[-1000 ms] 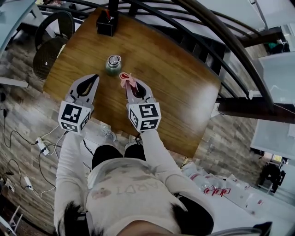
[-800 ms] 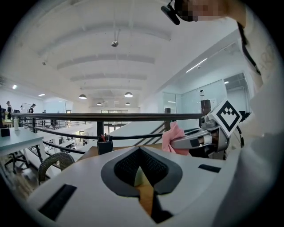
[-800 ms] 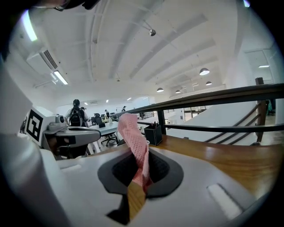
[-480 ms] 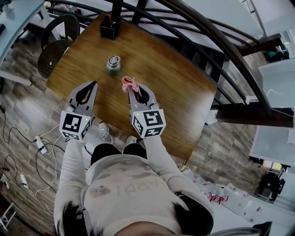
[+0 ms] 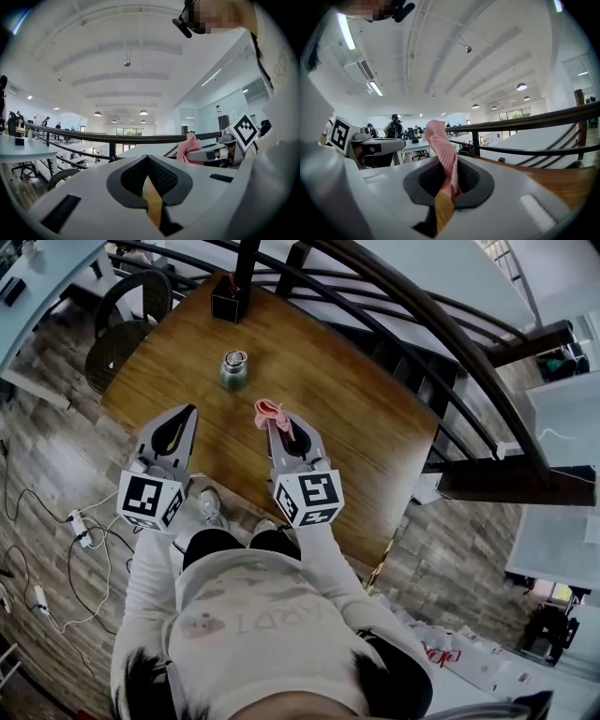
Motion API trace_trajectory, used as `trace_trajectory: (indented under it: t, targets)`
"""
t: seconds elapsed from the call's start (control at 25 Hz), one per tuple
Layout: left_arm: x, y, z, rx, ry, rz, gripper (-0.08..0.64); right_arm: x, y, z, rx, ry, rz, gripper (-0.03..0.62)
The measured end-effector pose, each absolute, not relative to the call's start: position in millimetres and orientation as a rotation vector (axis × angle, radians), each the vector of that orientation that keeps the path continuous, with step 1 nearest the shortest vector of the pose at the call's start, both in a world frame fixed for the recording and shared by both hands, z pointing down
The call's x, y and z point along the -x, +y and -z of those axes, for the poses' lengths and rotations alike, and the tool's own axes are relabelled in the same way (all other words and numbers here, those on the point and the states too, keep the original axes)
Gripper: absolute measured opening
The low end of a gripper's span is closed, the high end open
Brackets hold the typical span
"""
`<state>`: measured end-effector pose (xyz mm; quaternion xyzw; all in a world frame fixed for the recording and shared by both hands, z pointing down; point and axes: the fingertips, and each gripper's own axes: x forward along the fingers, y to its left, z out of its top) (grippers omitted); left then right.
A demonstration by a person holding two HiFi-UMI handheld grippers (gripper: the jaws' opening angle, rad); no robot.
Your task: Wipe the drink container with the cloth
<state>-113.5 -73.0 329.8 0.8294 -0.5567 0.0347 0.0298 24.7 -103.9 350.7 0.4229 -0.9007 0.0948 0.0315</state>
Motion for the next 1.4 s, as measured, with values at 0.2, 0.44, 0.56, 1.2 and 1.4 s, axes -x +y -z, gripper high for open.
trace_trajectory:
  t: [0.2, 0.44, 0.56, 1.2, 1.4]
  targets:
    - [104.8, -58.4, -321.7, -2.544, -1.753, -0.077, 0.003, -36.9, -92.2, -338.2, -1.297, -2.805, -0.259, 0.037]
    - [88.5, -39.5, -310.0, -2.548, -1.779, -0.054, 0.003, -52.4, -73.0, -323.1, -1.288, -2.838, -0.215, 0.037]
    - [84.3, -35.1, -305.1, -2.555, -1.781, -0.047, 0.003, -54.1, -67.9, -317.6, -1.283, -2.854, -0.203, 0.037]
    - [79.9, -30.1, -293.7, -2.569, -1.775, 0.006, 0.005, -54.2, -62.9, -304.2, -1.287, -2.875, -0.156, 0.037]
    - [81.3, -29.4, -295.9, -2.570, -1.770, 0.012, 0.005, -50.8, -62.9, -303.0, -1.285, -2.878, -0.143, 0.037]
